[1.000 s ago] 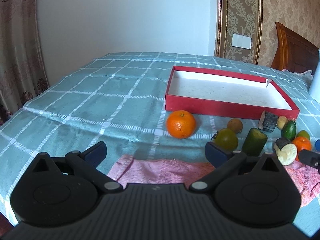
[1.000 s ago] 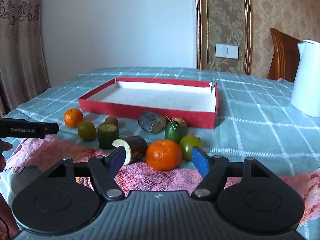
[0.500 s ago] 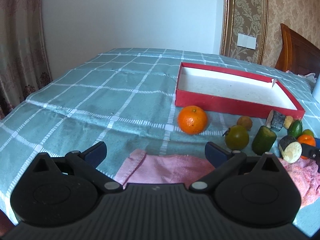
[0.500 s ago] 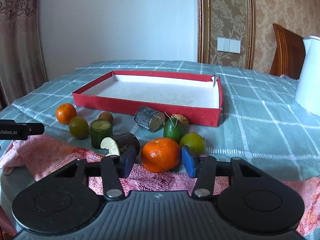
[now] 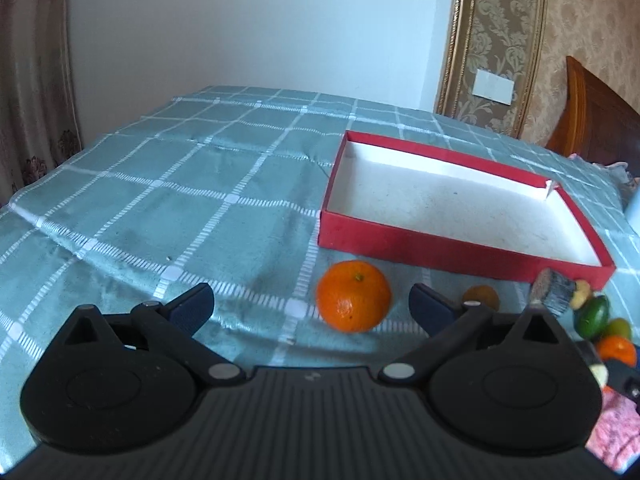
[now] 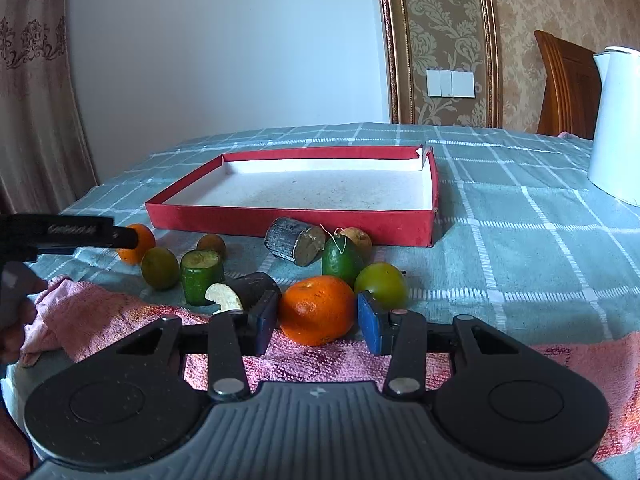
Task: Organize fruits
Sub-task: 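Close the right gripper on the large orange and lift it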
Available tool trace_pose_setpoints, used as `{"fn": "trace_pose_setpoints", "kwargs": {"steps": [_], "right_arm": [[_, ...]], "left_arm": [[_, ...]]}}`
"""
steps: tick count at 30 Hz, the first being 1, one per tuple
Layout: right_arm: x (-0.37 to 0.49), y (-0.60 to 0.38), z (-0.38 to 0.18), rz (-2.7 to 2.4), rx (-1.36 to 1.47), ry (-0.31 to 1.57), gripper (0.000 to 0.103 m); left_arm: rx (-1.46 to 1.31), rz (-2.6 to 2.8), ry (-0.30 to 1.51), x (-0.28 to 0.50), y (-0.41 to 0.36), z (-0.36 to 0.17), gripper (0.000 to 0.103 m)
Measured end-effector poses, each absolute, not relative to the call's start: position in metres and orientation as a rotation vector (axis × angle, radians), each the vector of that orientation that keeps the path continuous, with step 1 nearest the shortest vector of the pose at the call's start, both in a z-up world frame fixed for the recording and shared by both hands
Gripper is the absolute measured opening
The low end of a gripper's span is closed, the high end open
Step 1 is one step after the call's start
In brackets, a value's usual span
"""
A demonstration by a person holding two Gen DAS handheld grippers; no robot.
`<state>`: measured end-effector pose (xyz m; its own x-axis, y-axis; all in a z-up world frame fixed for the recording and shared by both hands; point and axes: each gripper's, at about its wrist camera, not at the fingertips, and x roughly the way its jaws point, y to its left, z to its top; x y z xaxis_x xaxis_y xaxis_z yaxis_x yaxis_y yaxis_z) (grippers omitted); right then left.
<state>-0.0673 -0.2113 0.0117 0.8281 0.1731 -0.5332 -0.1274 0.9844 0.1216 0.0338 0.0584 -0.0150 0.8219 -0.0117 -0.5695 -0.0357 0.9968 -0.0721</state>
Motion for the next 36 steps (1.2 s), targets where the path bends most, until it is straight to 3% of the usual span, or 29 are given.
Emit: {"fn": "trace_pose_setpoints", "kwargs": {"steps": [3, 17, 20, 30, 34, 36], "right_arm": [[-0.067, -0.213, 0.012, 0.163, 0.09, 0.575, 0.043], [-0.066, -0.212, 0.012, 0.168, 0.086, 0.574, 0.043], [-0.066, -0.212, 0.012, 0.169, 0.089, 0.576, 0.043], [-0.068, -0.219, 0.024, 0.175, 0.111, 0.55, 0.043], [-0.065, -0.223, 0.033, 0.173, 0.11, 0.531, 0.043], [-0.062, -0.225, 0.038, 0.164, 0.097, 0.517, 0.043]], "left_arm": [[-0.066, 0.0, 0.61, 0.04, 0.056, -0.018, 0.091], [-0.008, -0.043, 0.598, 0.044, 0.046, -0.035, 0.083], [-0.011, -0.051, 0.584, 0.043, 0.049, -0.035, 0.07], [-0.099, -0.109, 0.559, 0.041, 0.064, -0.034, 0.06], [-0.055, -0.152, 0.555, 0.04, 0.056, -0.033, 0.04], [-0.018, -0.143, 0.554, 0.039, 0.05, -0.033, 0.04]]}}
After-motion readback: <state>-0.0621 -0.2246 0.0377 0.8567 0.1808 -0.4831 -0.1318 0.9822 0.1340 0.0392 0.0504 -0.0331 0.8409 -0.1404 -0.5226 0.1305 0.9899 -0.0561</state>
